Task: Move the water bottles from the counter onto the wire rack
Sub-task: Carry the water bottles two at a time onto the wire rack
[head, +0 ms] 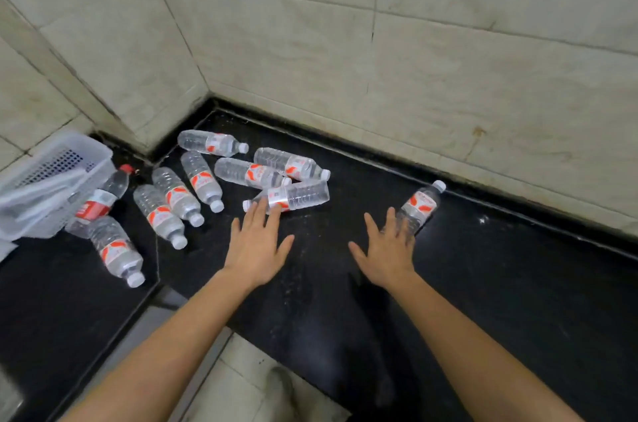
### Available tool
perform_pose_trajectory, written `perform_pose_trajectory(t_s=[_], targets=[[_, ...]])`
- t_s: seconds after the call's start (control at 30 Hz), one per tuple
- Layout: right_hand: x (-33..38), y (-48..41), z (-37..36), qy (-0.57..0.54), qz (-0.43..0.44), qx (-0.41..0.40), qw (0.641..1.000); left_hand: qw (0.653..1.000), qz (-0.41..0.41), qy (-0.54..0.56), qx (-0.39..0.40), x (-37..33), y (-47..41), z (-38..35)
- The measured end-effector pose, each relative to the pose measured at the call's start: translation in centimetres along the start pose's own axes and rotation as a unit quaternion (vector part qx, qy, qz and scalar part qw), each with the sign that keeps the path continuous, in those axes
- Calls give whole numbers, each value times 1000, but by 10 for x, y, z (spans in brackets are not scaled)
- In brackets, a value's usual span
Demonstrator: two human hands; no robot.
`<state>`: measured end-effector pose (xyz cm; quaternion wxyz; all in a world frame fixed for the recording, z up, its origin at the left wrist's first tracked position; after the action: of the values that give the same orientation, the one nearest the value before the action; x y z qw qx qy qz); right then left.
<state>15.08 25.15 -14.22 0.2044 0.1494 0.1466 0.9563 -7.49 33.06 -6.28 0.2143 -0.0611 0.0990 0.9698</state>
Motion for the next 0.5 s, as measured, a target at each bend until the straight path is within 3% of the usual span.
perform_pose_trajectory(t_s=[0.2,0.4,0.5], targets=[[-27,-24,-24,-105,-159,11,982,994,-78,-30,74,2,-98,-37],[-49,-32,-33,-225,-288,-44,930,987,-60,-20,150,37,-169,-95],[-51,-38,-44,-255,-342,-48,903,984,-89,-43,149,52,-170,-109]])
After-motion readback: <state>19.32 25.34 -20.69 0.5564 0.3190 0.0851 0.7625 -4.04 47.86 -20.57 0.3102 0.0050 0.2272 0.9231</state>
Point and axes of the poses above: each hand's wrist, its own y-axis away from the middle knuckle, its own z-axis out of the back of the hand, x = y × z, the point moved 9 cm from there along -y, towards the middle knuckle, and after that the axes turned 4 degrees about y, right-handed, at the moved point
